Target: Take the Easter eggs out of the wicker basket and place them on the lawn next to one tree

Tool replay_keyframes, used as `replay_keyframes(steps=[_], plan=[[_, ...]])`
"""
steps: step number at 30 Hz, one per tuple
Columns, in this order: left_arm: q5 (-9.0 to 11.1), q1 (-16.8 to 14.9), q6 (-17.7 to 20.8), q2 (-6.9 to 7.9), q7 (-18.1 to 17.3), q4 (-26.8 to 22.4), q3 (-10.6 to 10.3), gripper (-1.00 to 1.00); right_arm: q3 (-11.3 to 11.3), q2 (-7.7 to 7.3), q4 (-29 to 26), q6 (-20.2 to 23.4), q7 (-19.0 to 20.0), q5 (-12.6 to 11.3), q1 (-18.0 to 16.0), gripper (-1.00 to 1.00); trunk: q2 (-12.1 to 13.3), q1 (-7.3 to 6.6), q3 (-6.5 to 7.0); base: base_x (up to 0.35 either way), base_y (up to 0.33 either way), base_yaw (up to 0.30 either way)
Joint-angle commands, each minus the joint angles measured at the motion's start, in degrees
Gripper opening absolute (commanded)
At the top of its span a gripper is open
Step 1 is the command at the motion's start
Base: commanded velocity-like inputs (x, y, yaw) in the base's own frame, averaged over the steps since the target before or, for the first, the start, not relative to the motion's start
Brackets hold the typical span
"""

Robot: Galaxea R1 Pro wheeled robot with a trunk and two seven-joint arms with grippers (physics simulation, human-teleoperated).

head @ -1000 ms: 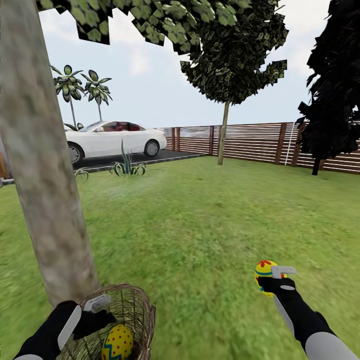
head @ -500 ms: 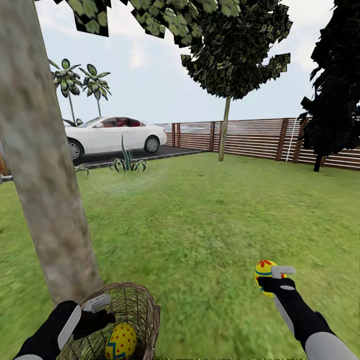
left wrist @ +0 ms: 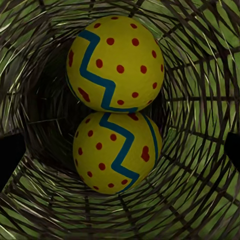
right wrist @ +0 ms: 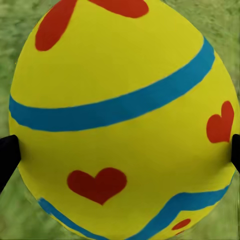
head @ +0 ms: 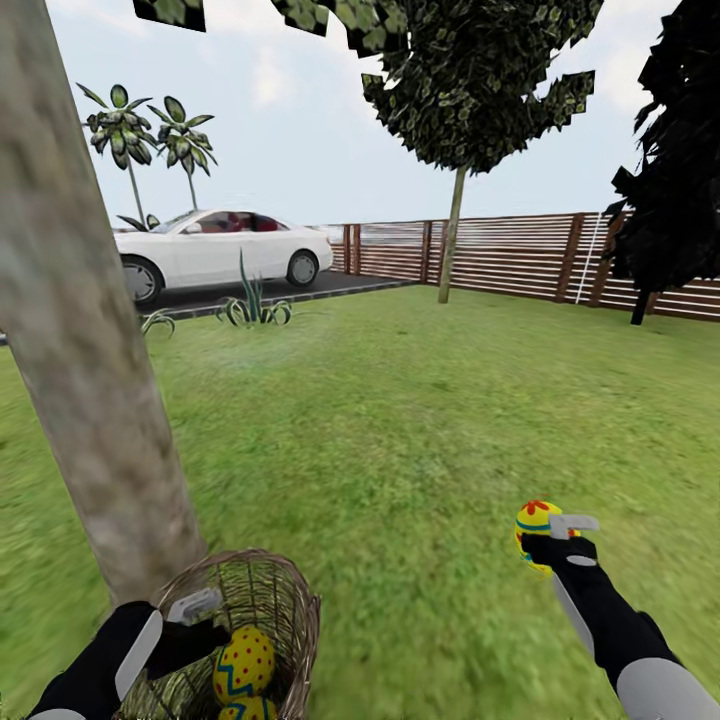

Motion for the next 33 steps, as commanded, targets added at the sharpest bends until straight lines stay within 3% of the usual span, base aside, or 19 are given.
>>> replay_keyframes(steps=[1, 4, 5, 7, 8, 10, 13, 15, 18, 26, 33], plan=[[-0.37, -0.03, 0.28, 0.01, -0.44, -0.05, 0.20, 1.00, -0.18, 0.08, -1.63, 0.23, -1.75, -0.14, -0.01, -1.00, -0.04, 0.01, -0.29, 0.000, 0.000, 0.000], [-0.31, -0.03, 0.28, -0.03, -0.44, -0.05, 0.17, 1.00, -0.01, 0.22, -2.59, -1.01, -8.58, 0.09, 0.00, -1.00, -0.08, 0.09, -0.96, 0.000, 0.000, 0.000], [-0.31, -0.03, 0.28, -0.02, -0.44, -0.05, 0.19, 1.00, 0.10, -0.18, -2.58, -0.66, -8.52, 0.08, 0.00, -1.00, -0.10, 0.12, -1.18, 0.000, 0.000, 0.000], [-0.31, -0.03, 0.28, -0.03, -0.44, -0.05, 0.20, 1.00, 0.03, -0.80, -2.53, 0.18, -2.97, -0.15, 0.01, -1.00, -0.12, 0.17, -1.62, 0.000, 0.000, 0.000], [-0.31, -0.03, 0.28, -0.04, -0.44, -0.05, 0.15, 1.00, -0.07, -0.94, -2.48, 0.05, 1.77, -0.29, 0.00, -1.00, -0.14, 0.19, -1.84, 0.000, 0.000, 0.000], [-0.31, -0.03, 0.28, -0.04, -0.44, -0.05, 0.14, 1.00, 0.05, -0.89, -2.17, -2.29, 5.46, 0.44, 0.02, -1.00, -0.16, 0.24, -2.29, 0.000, 0.000, 0.000], [-0.31, -0.03, 0.28, -0.05, -0.44, -0.05, 0.12, 1.00, -0.04, -0.89, -0.95, -5.86, 6.15, 6.13, 0.03, -1.00, -0.20, 0.32, -2.95, 0.000, 0.000, 0.000], [-0.31, -0.03, 0.28, -0.05, -0.44, -0.05, 0.12, 1.00, -0.22, -0.95, -0.71, -6.25, 6.62, 7.37, 0.00, -1.00, -0.23, 0.37, -3.39, 0.000, 0.000, 0.000], [-0.31, -0.03, 0.28, -0.05, -0.44, -0.05, 0.12, 1.00, -0.41, -1.05, -0.26, -6.41, 6.84, 7.62, 0.02, -1.00, -0.27, 0.45, -4.06, 0.000, 0.000, 0.000], [-0.33, -0.03, 0.20, -0.10, -0.45, -0.05, 0.03, 1.00, -1.17, -1.81, 3.39, -10.73, 7.37, 7.69, 0.01, -1.00, -0.27, 0.45, -4.06, 0.000, 0.000, 0.000], [-0.33, -0.03, 0.25, -0.06, -0.44, -0.05, 0.03, 1.00, -1.22, -2.30, 3.58, -10.60, 9.35, 7.57, 0.02, -1.00, -0.30, 0.50, -4.50, 0.000, 0.000, 0.000]])
